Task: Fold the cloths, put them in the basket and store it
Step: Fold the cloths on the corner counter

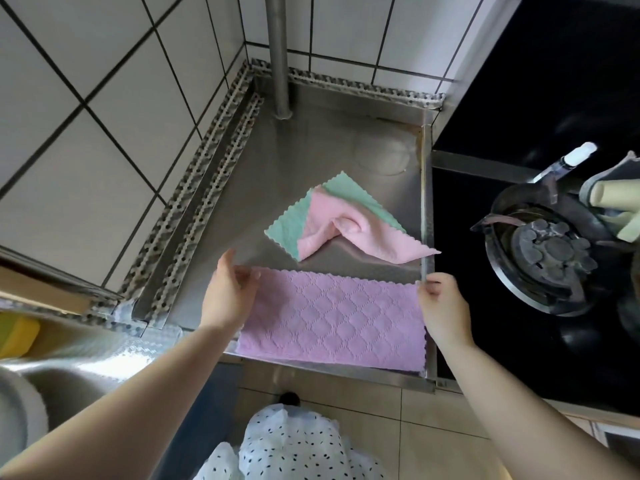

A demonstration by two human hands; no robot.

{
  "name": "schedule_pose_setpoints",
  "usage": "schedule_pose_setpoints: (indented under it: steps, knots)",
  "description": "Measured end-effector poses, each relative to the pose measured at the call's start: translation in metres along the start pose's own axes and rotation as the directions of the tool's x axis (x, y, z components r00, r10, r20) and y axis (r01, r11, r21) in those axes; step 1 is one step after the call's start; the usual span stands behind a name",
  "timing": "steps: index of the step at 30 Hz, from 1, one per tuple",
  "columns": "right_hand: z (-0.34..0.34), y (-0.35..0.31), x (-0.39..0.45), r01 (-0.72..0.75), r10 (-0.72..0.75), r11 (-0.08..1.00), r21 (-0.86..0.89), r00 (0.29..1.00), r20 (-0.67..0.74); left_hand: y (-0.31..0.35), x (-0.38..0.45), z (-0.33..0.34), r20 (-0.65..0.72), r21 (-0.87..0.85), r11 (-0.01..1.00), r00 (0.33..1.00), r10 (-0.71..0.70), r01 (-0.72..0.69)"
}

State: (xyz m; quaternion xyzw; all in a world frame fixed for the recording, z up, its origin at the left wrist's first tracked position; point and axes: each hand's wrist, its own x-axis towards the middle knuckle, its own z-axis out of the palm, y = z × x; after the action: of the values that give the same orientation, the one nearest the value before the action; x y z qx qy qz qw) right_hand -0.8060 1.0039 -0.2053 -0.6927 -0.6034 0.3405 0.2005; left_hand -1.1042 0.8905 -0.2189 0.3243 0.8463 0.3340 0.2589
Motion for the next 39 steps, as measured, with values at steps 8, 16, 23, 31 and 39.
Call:
schedule_pose_setpoints:
  steps: [8,16,23,31,39]
  knots:
    - [0.076,-0.012,-0.071,0.611,-0.578,0.699,-0.371,0.789,0.211,0.023,-0.063,0.060,0.307,0.392,0.648,0.757,0.577,-0.653]
    - [0.085,0.013,-0.063,0.605,-0.519,0.532,-0.592,0.786,0.337,-0.004,-0.068,0.070,0.363,0.555,0.587,0.807,0.466,-0.589]
    - [0.052,0.044,-0.046,0.587,-0.542,0.511,-0.628,0.787,0.294,-0.026,-0.058,0.044,0.294,0.615,0.596,0.851,0.434,-0.516]
    - [0.062,-0.011,-0.016,0.768,-0.740,0.541,-0.343,0.628,0.241,-0.011,-0.094,0.056,0.385,0.311,0.381,0.482,0.787,-0.871]
    - [0.076,-0.048,0.010,0.799,-0.642,0.483,-0.357,0.601,0.476,-0.006,-0.097,0.064,0.396,0.397,0.454,0.595,0.699,-0.798]
